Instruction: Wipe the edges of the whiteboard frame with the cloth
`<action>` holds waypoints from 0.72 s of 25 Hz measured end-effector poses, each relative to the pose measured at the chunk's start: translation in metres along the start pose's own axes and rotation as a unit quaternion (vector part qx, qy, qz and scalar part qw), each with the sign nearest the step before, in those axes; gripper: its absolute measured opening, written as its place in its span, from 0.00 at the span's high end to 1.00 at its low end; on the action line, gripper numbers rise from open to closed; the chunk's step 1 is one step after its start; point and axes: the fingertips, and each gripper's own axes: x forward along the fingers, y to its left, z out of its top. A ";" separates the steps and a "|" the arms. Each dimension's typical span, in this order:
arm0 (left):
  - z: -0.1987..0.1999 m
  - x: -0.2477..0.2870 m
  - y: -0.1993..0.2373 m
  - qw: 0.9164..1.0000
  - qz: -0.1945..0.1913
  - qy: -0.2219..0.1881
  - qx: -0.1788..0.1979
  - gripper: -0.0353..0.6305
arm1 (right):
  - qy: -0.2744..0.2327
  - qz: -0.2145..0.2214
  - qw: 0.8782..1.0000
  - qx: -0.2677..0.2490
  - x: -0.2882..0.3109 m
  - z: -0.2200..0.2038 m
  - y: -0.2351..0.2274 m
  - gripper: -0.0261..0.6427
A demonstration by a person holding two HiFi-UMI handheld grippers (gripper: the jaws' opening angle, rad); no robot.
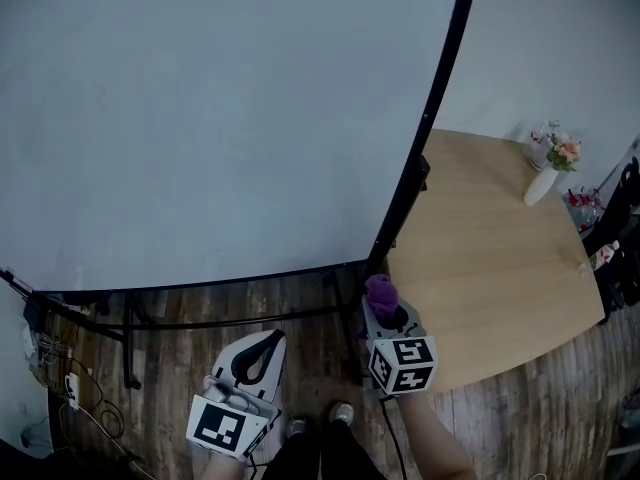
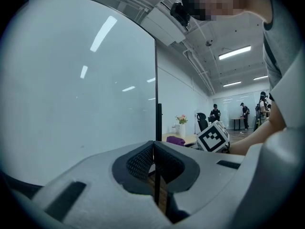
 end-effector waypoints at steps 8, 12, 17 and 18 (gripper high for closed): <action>0.028 -0.018 -0.009 0.999 -0.033 -0.028 0.010 0.92 | -0.027 -0.007 0.999 -0.032 -0.055 0.028 0.031 0.80; 0.038 -0.025 -0.012 0.998 -0.048 -0.040 0.009 0.92 | -0.038 -0.009 0.998 -0.041 -0.080 0.040 0.043 0.80; 0.054 -0.035 -0.016 0.996 -0.063 -0.057 0.015 0.92 | -0.069 -0.006 0.997 -0.044 -0.110 0.063 0.059 0.80; 0.057 -0.036 -0.016 0.996 -0.065 -0.060 0.017 0.92 | -0.076 -0.005 0.996 -0.043 -0.116 0.068 0.061 0.80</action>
